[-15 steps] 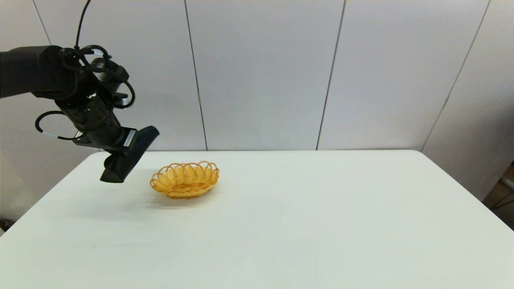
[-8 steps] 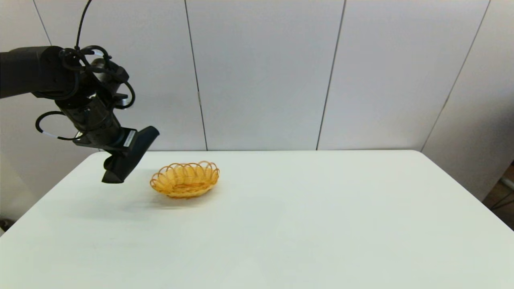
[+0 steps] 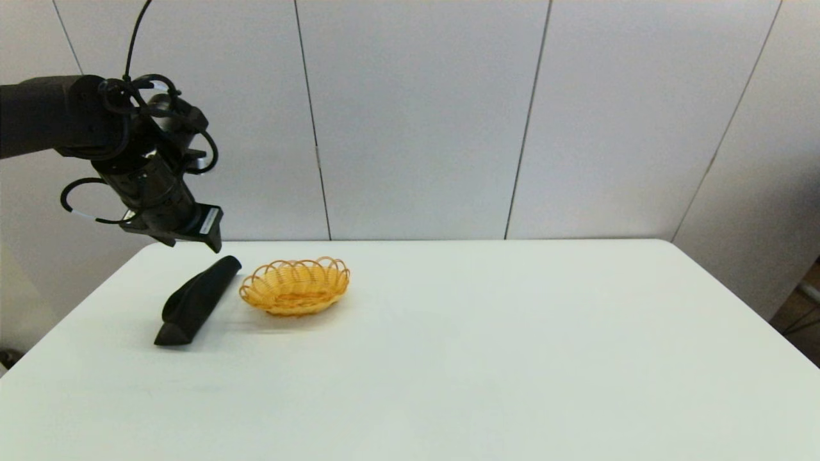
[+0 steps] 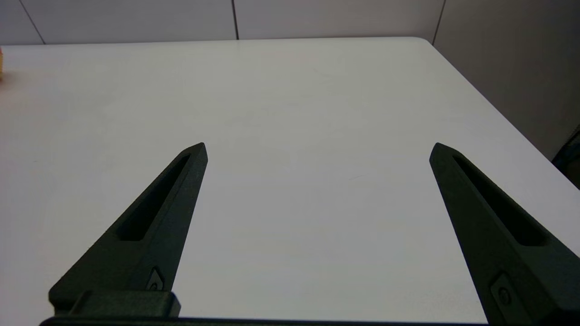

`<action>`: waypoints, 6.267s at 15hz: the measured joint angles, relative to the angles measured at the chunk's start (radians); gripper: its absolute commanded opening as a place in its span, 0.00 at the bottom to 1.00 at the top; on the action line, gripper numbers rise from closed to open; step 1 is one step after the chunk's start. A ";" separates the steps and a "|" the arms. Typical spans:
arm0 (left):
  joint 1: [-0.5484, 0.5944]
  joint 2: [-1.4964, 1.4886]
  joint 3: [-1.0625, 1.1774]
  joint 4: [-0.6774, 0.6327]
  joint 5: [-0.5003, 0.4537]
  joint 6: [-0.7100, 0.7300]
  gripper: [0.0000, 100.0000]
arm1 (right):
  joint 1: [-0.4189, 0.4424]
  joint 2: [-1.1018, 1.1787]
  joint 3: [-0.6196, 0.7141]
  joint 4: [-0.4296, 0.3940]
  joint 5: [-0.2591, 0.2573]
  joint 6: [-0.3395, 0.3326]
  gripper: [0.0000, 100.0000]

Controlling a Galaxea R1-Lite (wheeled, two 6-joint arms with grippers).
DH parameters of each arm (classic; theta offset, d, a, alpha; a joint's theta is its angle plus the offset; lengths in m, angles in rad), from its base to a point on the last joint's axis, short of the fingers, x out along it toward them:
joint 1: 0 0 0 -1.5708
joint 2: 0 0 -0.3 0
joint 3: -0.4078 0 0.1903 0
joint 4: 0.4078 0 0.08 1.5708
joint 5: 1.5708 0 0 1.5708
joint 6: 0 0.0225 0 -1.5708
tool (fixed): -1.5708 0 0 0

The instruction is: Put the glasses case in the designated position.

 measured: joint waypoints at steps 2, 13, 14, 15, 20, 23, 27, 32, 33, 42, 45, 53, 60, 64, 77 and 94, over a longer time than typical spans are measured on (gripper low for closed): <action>0.000 -0.004 0.000 0.007 -0.007 0.001 1.00 | 0.000 0.000 0.000 0.000 -0.001 0.000 1.00; 0.036 -0.427 0.176 -0.090 -0.350 0.111 1.00 | 0.000 0.000 0.001 0.000 -0.001 0.000 1.00; 0.049 -0.505 0.261 -0.159 -0.353 0.137 1.00 | 0.000 0.000 0.001 0.000 -0.001 0.000 1.00; 0.066 -0.578 0.340 -0.228 -0.356 0.165 1.00 | 0.000 0.000 0.001 0.000 -0.001 0.000 1.00; 0.149 -0.914 0.715 -0.635 -0.296 0.219 1.00 | 0.000 0.000 0.001 0.000 -0.001 0.000 1.00; 0.148 -1.090 0.935 -0.869 -0.254 0.218 1.00 | 0.000 0.000 0.000 0.000 0.000 0.000 1.00; 0.069 -1.225 1.140 -1.100 -0.242 0.176 1.00 | 0.000 0.000 0.000 0.000 -0.001 0.000 1.00; -0.021 -1.356 1.339 -1.248 -0.185 0.151 1.00 | 0.000 0.000 0.001 0.000 0.000 0.000 1.00; -0.030 -1.388 1.382 -1.270 -0.181 0.138 1.00 | 0.000 0.000 0.001 0.000 0.000 0.000 1.00; -0.041 -1.673 1.627 -1.439 -0.173 -0.002 1.00 | 0.000 0.000 0.001 0.000 0.000 0.000 1.00; -0.040 -1.734 1.667 -1.498 -0.151 -0.035 1.00 | 0.000 0.000 0.000 0.000 0.000 0.000 1.00; -0.014 -1.762 1.685 -1.531 -0.097 -0.077 1.00 | 0.000 0.000 0.000 0.000 -0.001 0.000 1.00; 0.050 -1.910 1.782 -1.458 -0.111 -0.079 1.00 | 0.000 0.000 0.000 0.001 0.000 0.000 1.00; 0.056 -2.006 1.867 -1.541 -0.111 -0.092 1.00 | 0.000 0.000 0.001 0.000 0.000 0.000 1.00; 0.057 -2.041 1.939 -1.087 -0.134 -0.106 1.00 | 0.000 0.000 0.000 0.000 -0.001 0.000 1.00; 0.058 -2.041 1.939 -0.971 -0.180 -0.136 1.00 | 0.000 0.000 0.000 0.001 0.000 0.000 1.00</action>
